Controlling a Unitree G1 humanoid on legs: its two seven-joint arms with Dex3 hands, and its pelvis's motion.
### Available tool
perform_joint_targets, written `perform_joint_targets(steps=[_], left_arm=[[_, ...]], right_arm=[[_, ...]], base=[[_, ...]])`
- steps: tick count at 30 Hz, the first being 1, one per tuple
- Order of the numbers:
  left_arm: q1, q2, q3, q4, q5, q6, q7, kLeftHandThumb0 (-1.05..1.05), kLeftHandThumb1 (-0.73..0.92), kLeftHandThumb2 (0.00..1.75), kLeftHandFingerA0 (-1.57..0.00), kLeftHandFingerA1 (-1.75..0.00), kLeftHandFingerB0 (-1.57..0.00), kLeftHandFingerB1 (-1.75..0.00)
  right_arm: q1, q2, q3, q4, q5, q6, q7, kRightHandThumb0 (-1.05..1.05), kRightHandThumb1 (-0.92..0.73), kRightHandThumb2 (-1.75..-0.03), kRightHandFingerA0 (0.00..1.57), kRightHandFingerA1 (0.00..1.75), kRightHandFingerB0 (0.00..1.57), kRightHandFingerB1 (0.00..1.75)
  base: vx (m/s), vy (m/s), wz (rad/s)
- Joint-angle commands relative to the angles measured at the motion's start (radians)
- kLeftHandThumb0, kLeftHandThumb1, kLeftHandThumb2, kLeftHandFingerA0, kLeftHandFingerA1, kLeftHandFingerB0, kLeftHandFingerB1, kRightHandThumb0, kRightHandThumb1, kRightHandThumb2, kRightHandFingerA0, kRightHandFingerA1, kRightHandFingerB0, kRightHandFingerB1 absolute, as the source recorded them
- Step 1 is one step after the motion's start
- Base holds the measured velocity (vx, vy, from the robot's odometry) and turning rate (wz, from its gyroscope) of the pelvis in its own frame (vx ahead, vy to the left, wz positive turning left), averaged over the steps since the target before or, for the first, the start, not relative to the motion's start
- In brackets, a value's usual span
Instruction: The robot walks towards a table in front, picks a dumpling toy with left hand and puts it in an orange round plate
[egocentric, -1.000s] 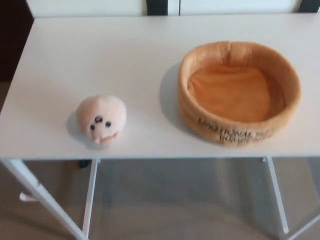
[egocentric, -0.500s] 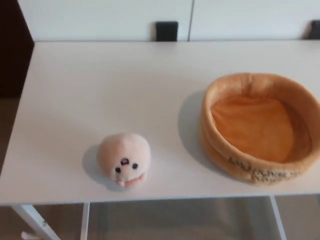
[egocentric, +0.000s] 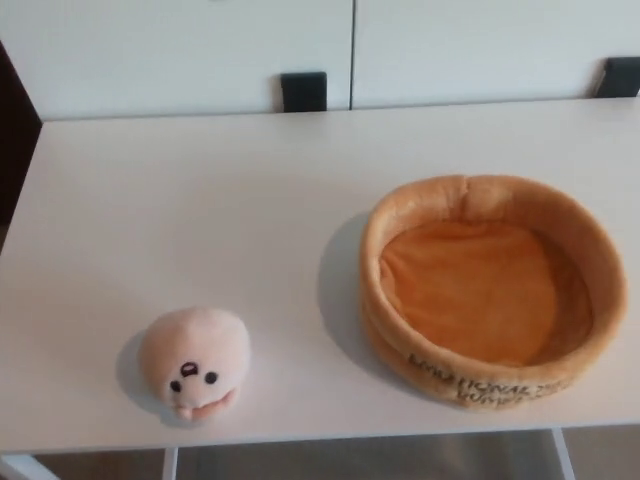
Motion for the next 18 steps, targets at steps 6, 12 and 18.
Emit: perform_joint_targets(steps=[6, 12, 18], left_arm=[[0.017, 0.269, 0.707, -1.066, -0.906, -0.097, -0.108, -0.38, 0.45, 0.6, -0.16, -0.41, -0.14, -0.43], [-0.33, 0.426, 0.534, -1.106, -0.69, 0.079, 0.07, -0.27, 0.37, 0.87, -0.01, -0.53, 0.0, -0.51], [-0.619, 0.446, 0.232, -1.013, -0.441, 0.193, 0.041, -0.36, 0.29, 0.86, -0.01, -0.54, -0.05, -0.53]], right_arm=[[0.006, -0.034, -0.004, 0.008, -0.002, -0.001, -0.015, -0.24, -0.47, -0.6, 0.67, 1.01, 0.25, 0.65], [-0.004, -0.039, -0.009, 0.004, 0.004, 0.01, -0.016, -0.22, -0.48, -0.61, 0.66, 0.97, 0.25, 0.61], [-0.003, -0.043, 0.004, 0.001, -0.012, 0.002, -0.021, -0.22, -0.48, -0.6, 0.69, 0.99, 0.25, 0.6]], base=[[-0.02, 0.004, -0.06], [-0.01, 0.14, 0.08], [0.05, 0.053, 0.08]])
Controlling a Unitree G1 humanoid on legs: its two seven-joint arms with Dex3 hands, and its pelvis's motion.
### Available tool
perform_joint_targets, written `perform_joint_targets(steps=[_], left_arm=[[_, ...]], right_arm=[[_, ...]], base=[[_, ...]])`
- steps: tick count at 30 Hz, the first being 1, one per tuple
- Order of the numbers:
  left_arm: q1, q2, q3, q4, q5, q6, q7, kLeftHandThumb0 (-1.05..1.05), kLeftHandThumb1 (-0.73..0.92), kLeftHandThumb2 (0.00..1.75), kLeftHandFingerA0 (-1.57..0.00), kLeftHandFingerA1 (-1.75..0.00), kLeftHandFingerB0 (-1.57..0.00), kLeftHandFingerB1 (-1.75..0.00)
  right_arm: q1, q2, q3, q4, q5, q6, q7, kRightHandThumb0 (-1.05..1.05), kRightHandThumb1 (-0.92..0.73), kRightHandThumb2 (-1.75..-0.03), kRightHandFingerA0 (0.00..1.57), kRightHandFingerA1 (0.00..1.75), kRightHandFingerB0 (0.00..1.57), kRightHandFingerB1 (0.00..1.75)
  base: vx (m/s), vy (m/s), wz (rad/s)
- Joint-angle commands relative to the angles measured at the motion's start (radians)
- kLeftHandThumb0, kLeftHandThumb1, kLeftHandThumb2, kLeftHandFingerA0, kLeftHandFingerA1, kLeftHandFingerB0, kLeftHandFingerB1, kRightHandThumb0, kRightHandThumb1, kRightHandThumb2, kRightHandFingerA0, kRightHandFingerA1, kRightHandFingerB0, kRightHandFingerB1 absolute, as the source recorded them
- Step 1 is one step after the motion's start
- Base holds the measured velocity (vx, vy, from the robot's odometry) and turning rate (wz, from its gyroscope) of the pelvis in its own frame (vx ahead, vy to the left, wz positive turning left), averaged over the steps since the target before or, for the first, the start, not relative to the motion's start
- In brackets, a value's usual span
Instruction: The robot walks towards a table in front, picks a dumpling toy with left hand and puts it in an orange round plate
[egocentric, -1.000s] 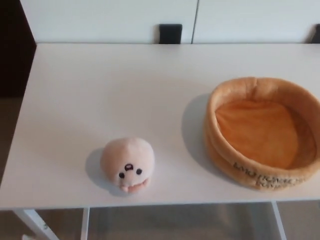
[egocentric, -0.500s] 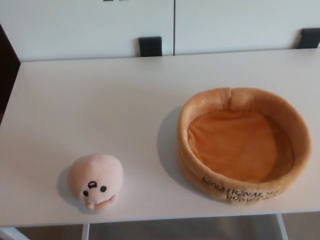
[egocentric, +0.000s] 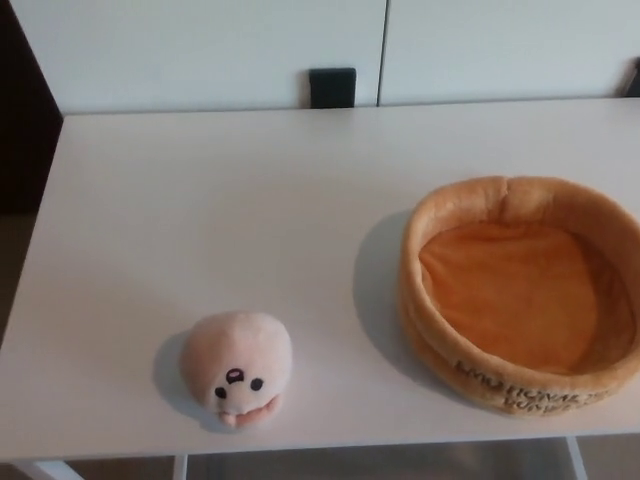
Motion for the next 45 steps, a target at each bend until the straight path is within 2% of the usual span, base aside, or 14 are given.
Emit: perform_joint_targets(steps=[1, 5, 10, 14, 15, 22, 23, 25, 29, 30, 37, 38, 40, 45], left_arm=[[-0.48, 0.261, -0.138, -0.358, -0.151, 0.198, 0.049, -0.36, 0.29, 0.86, -0.01, -0.54, -0.05, -0.53], [-0.594, 0.226, -0.291, -0.285, -0.007, 0.295, 0.018, -0.39, 0.17, 0.83, 0.0, -0.53, -0.07, -0.55], [-0.639, 0.167, -0.419, -0.192, 0.125, 0.256, -0.025, -0.8, 0.46, 0.55, 0.0, -0.51, -0.07, -0.44], [-0.604, 0.15, -0.47, -0.207, 0.175, 0.272, -0.027, -0.6, 0.36, 0.84, 0.0, -0.52, -0.01, -0.49], [-0.601, 0.148, -0.489, -0.202, 0.194, 0.276, -0.028, -0.38, 0.08, 0.78, 0.0, -0.53, -0.04, -0.53], [-0.621, 0.132, -0.623, -0.124, 0.312, 0.288, -0.042, -0.37, 0.09, 0.78, 0.0, -0.52, 0.0, -0.51], [-0.619, 0.133, -0.635, -0.114, 0.321, 0.282, -0.048, -0.73, 0.44, 0.54, -0.07, -0.42, -0.08, -0.33], [-0.601, 0.139, -0.666, -0.098, 0.36, 0.269, -0.056, -0.56, 0.33, 0.8, -0.02, -0.48, 0.0, -0.41], [-0.552, 0.147, -0.683, -0.102, 0.395, 0.266, -0.065, -0.56, 0.34, 0.82, -0.01, -0.5, 0.0, -0.4], [-0.539, 0.152, -0.682, -0.112, 0.406, 0.273, -0.07, -0.74, 0.41, 0.54, -0.07, -0.4, -0.05, -0.33], [-0.499, 0.165, -0.637, -0.185, 0.412, 0.291, -0.104, -0.76, 0.33, 0.67, -0.04, -0.38, -0.03, -0.27], [-0.502, 0.164, -0.634, -0.196, 0.409, 0.296, -0.114, -0.76, 0.32, 0.68, -0.03, -0.35, -0.02, -0.27], [-0.511, 0.161, -0.637, -0.204, 0.407, 0.306, -0.125, -0.74, 0.3, 0.67, -0.04, -0.35, -0.01, -0.28], [-0.522, 0.16, -0.654, -0.232, 0.427, 0.356, -0.153, -0.56, 0.3, 0.79, 0.0, -0.32, 0.0, -0.36]], right_arm=[[-0.001, -0.056, 0.006, -0.001, -0.013, -0.005, -0.019, -0.22, -0.48, -0.6, 0.69, 0.99, 0.25, 0.6], [-0.007, -0.056, 0.0, 0.001, -0.005, -0.004, -0.012, -0.21, -0.46, -0.6, 0.57, 0.95, 0.25, 0.62], [-0.013, -0.053, -0.002, -0.002, 0.002, 0.0, -0.017, -0.19, -0.45, -0.62, 0.59, 1.05, 0.26, 0.65], [-0.015, -0.051, -0.012, -0.002, 0.013, 0.005, -0.01, -0.21, -0.47, -0.64, 0.61, 0.98, 0.27, 0.66], [-0.014, -0.052, -0.007, -0.004, 0.008, 0.004, -0.011, -0.23, -0.48, -0.63, 0.6, 0.96, 0.25, 0.65], [-0.022, -0.049, -0.013, 0.001, 0.013, 0.01, -0.017, -0.2, -0.48, -0.6, 0.54, 0.9, 0.28, 0.61], [-0.024, -0.049, -0.015, 0.001, 0.015, 0.014, -0.014, -0.19, -0.49, -0.58, 0.51, 0.92, 0.27, 0.61], [-0.025, -0.049, -0.019, 0.0, 0.019, 0.018, -0.008, -0.17, -0.49, -0.61, 0.53, 0.92, 0.27, 0.62], [-0.025, -0.05, -0.017, -0.004, 0.014, 0.011, -0.009, -0.17, -0.49, -0.63, 0.63, 0.98, 0.26, 0.63], [-0.03, -0.052, -0.02, -0.003, 0.016, 0.013, -0.008, -0.19, -0.49, -0.62, 0.6, 1.01, 0.26, 0.63], [-0.036, -0.066, 0.007, -0.004, -0.018, 0.002, -0.023, -0.22, -0.46, -0.57, 0.58, 0.98, 0.28, 0.64], [-0.036, -0.067, 0.018, -0.002, -0.027, 0.006, -0.034, -0.21, -0.29, -0.84, 0.68, 0.91, 0.25, 0.61], [-0.035, -0.068, 0.032, 0.002, -0.038, 0.009, -0.048, -0.22, -0.46, -0.56, 0.68, 1.04, 0.26, 0.59], [-0.032, -0.061, 0.006, -0.003, 0.006, 0.021, -0.018, -0.19, -0.48, -0.6, 0.64, 0.99, 0.26, 0.61]], base=[[0.0, 0.0, 0.0], [0.0, -0.021, 0.0], [0.0, -0.016, 0.0], [0.0, 0.0, 0.0], [0.0, 0.0, 0.0], [0.0, 0.0, 0.0], [0.0, 0.0, 0.0], [0.0, 0.0, 0.0], [0.0, 0.0, 0.0], [0.0, 0.0, 0.0], [0.0, 0.0, 0.0], [0.0, 0.0, 0.0], [0.0, 0.0, 0.0], [0.0, 0.0, 0.0]])
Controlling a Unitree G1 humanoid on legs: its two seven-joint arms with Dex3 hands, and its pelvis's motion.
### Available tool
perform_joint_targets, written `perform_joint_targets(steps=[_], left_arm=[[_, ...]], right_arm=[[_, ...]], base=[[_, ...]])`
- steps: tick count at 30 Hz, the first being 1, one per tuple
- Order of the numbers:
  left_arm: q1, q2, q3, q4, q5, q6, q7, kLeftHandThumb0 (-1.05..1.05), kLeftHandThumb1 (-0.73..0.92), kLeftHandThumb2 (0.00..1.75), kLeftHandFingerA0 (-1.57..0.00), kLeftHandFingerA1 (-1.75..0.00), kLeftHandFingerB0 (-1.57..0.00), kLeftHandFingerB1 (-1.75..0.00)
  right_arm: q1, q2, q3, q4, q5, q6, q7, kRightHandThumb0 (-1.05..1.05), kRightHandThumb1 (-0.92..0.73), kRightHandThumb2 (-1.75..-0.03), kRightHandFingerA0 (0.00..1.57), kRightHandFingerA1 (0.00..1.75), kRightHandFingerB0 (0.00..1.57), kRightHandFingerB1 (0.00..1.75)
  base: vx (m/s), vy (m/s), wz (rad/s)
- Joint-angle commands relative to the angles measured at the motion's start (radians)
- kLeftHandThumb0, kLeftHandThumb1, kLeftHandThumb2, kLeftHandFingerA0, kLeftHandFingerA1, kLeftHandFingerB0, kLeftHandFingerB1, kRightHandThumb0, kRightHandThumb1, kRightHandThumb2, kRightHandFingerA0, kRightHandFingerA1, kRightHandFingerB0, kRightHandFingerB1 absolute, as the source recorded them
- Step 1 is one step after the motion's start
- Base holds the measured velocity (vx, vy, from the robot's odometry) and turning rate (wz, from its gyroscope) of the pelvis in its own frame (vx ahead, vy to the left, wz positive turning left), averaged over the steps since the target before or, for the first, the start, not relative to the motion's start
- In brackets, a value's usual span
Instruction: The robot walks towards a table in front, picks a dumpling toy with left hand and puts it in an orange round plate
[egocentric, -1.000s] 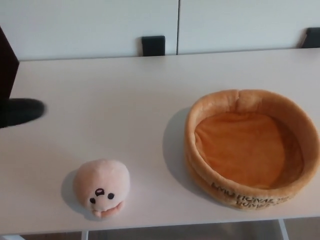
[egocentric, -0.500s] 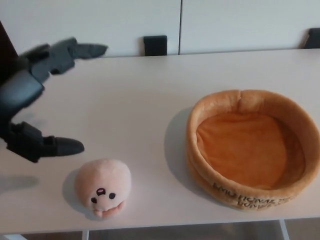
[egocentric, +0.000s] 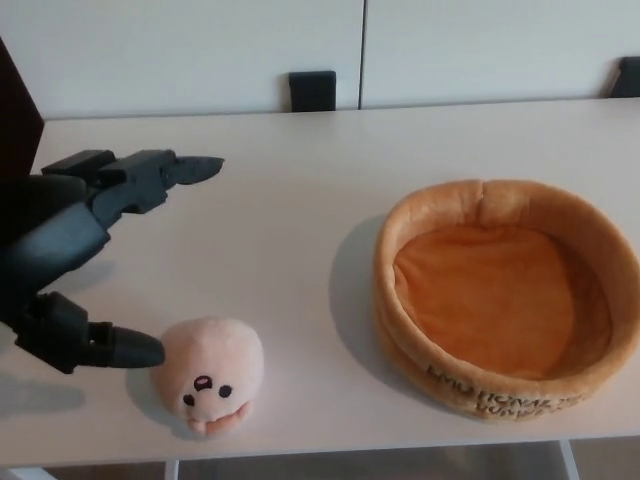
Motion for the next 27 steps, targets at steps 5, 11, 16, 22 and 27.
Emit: perform_joint_targets(steps=[5, 11, 16, 22, 27], left_arm=[[-0.025, -0.007, -0.035, -0.009, 0.066, 0.062, -0.06, -0.79, 0.42, 0.54, -0.01, -0.39, 0.0, -0.32], [-0.068, -0.027, -0.097, 0.017, 0.12, 0.092, -0.069, -0.76, 0.3, 0.69, -0.03, -0.37, -0.01, -0.25], [-0.109, -0.052, -0.164, 0.062, 0.186, 0.136, -0.077, -0.73, 0.3, 0.66, -0.04, -0.35, -0.02, -0.25], [-0.14, -0.061, -0.229, 0.097, 0.246, 0.185, -0.106, -0.73, 0.28, 0.67, -0.03, -0.33, -0.03, -0.26], [-0.147, -0.085, -0.262, 0.11, 0.271, 0.199, -0.109, -0.75, 0.27, 0.64, -0.04, -0.33, -0.02, -0.29]], right_arm=[[-0.002, -0.01, -0.042, 0.001, 0.036, 0.015, 0.032, -0.23, -0.49, -0.56, 0.46, 0.94, 0.26, 0.61], [-0.008, -0.02, -0.004, -0.003, -0.006, 0.01, 0.002, -0.28, -0.47, -0.58, 0.6, 1.02, 0.27, 0.64], [-0.006, -0.021, 0.021, 0.001, -0.022, 0.005, -0.019, -0.26, -0.47, -0.54, 0.62, 1.18, 0.31, 0.57], [-0.01, -0.017, -0.004, 0.002, 0.012, 0.016, 0.008, -0.28, -0.47, -0.54, 0.55, 0.91, 0.28, 0.61], [-0.021, -0.013, -0.028, 0.003, 0.029, 0.029, 0.012, -0.19, -0.48, -0.59, 0.77, 0.98, 0.28, 0.62]], base=[[0.0, 0.0, 0.0], [0.0, 0.0, 0.0], [0.0, 0.0, 0.0], [0.0, 0.0, 0.0], [0.0, 0.0, 0.0]])
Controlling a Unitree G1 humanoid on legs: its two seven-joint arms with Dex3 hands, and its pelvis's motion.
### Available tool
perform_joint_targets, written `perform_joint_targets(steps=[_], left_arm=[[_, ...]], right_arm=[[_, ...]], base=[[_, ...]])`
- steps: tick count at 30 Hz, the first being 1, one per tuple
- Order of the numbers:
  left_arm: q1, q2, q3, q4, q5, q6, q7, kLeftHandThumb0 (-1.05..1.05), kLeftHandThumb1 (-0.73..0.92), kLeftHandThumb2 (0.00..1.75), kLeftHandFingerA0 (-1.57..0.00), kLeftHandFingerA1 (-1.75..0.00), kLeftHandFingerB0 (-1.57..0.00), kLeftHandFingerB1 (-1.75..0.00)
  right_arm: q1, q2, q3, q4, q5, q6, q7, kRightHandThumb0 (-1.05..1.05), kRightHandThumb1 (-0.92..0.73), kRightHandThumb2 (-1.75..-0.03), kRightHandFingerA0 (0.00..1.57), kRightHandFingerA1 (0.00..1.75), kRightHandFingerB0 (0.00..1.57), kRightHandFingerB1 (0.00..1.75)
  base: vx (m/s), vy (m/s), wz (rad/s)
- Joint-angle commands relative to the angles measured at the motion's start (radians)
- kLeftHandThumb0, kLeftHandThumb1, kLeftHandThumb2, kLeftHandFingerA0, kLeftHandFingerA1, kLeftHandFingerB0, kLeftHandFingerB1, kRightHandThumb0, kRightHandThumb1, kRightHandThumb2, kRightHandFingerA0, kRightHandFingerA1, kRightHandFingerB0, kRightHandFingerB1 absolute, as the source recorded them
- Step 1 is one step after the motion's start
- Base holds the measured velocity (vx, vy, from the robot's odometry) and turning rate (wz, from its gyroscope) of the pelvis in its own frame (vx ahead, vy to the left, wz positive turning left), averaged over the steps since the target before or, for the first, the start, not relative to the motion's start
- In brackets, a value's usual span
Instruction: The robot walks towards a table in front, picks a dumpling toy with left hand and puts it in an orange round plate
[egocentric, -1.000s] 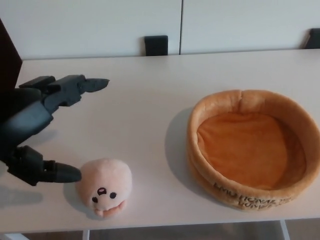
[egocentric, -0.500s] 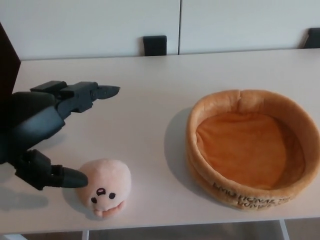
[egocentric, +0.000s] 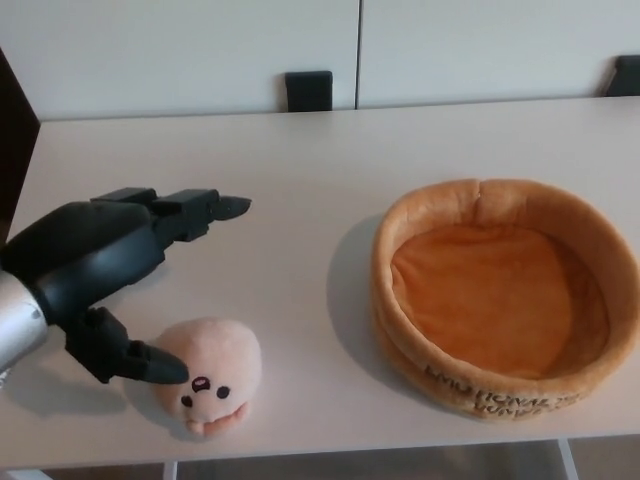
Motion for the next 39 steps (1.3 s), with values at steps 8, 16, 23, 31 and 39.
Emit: perform_joint_targets(steps=[8, 16, 23, 31, 39], left_arm=[[-0.001, -0.024, -0.073, 0.02, 0.118, 0.087, -0.055, -0.85, 0.31, 0.63, -0.1, -0.23, -0.06, -0.23], [0.049, -0.007, -0.111, -0.052, 0.154, 0.093, -0.113, -0.77, 0.28, 0.67, -0.03, -0.29, 0.0, -0.25], [0.072, -0.021, -0.128, -0.063, 0.176, 0.11, -0.131, -0.79, 0.26, 0.63, -0.04, -0.39, -0.03, -0.27], [0.07, -0.051, -0.158, -0.016, 0.207, 0.115, -0.13, -0.76, 0.25, 0.63, -0.03, -0.42, -0.02, -0.27], [0.062, -0.099, -0.175, 0.092, 0.266, 0.067, -0.053, -0.74, 0.26, 0.64, -0.02, -0.4, -0.02, -0.26]], right_arm=[[-0.01, -0.008, -0.014, 0.013, -0.002, 0.001, -0.003, -0.3, -0.44, -0.54, 0.76, 1.04, 0.28, 0.6], [-0.012, -0.009, -0.022, 0.008, 0.007, 0.008, 0.012, -0.28, -0.46, -0.54, 0.75, 1.0, 0.28, 0.61], [-0.013, -0.014, 0.015, 0.005, -0.022, -0.003, -0.009, -0.36, -0.46, -0.54, 0.58, 0.96, 0.29, 0.61], [-0.025, -0.015, 0.019, 0.011, -0.021, 0.014, -0.016, -0.34, -0.44, -0.53, 0.76, 1.05, 0.3, 0.57], [-0.018, -0.01, -0.002, 0.01, 0.0, 0.006, 0.008, -0.29, -0.41, -0.69, 0.76, 0.97, 0.28, 0.63]], base=[[0.0, 0.0, 0.0], [0.0, 0.0, 0.0], [0.0, 0.0, 0.0], [0.0, 0.0, 0.0], [0.0, 0.0, 0.0]])
